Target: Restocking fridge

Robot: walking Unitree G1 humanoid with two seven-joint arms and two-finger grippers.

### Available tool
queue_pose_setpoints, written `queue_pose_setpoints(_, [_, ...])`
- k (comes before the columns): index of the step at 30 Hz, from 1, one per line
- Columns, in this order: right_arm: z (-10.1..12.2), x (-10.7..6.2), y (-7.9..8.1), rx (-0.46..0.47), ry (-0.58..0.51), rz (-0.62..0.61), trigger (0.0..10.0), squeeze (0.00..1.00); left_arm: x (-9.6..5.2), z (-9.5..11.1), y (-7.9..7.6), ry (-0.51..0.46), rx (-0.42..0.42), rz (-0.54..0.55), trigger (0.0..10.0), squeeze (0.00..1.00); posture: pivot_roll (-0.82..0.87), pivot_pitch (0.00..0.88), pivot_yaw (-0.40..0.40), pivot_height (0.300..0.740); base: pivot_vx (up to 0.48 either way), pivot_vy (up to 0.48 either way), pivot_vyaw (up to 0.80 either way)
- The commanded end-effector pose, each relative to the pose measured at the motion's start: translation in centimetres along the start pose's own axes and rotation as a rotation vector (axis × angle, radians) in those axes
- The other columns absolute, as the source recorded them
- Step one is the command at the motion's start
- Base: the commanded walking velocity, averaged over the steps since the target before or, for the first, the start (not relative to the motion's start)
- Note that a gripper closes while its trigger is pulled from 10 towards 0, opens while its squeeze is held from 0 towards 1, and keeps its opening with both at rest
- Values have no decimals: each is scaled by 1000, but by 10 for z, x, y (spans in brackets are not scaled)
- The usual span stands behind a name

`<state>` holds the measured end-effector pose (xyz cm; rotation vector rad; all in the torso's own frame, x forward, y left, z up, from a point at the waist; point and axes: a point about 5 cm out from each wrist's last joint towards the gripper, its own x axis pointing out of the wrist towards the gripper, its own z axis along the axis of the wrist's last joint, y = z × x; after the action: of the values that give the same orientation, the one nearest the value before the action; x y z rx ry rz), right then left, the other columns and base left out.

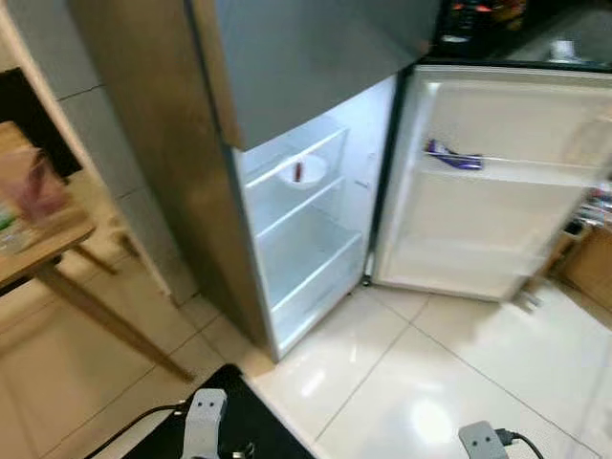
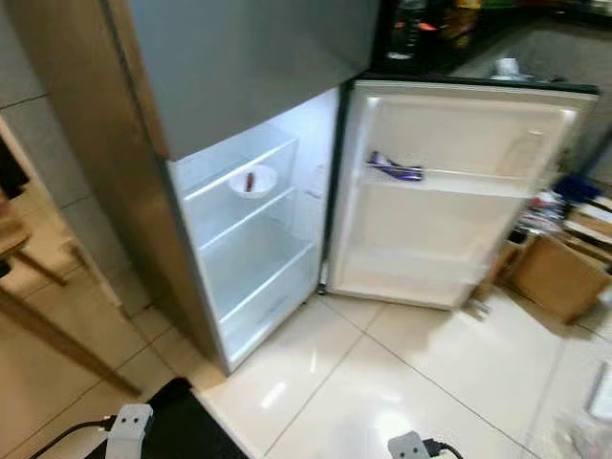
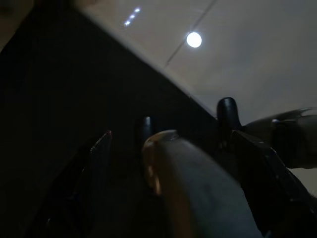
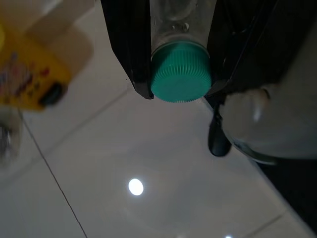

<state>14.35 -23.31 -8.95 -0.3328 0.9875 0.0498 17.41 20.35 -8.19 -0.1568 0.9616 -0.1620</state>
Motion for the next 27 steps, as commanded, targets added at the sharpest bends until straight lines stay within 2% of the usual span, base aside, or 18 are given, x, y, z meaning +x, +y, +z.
queue_pose_setpoints(1, [-9,-2,2,23,38,2,10000,0,1,-3,-2,13,-7,0,10000,0,-75,66,5,740,0,0,-800])
queue_pose_setpoints(27, [-15,-3,4,35,78,5,10000,0,1,-4,-4,11,22,14,10000,0,-69,54,4,740,0,0,-800])
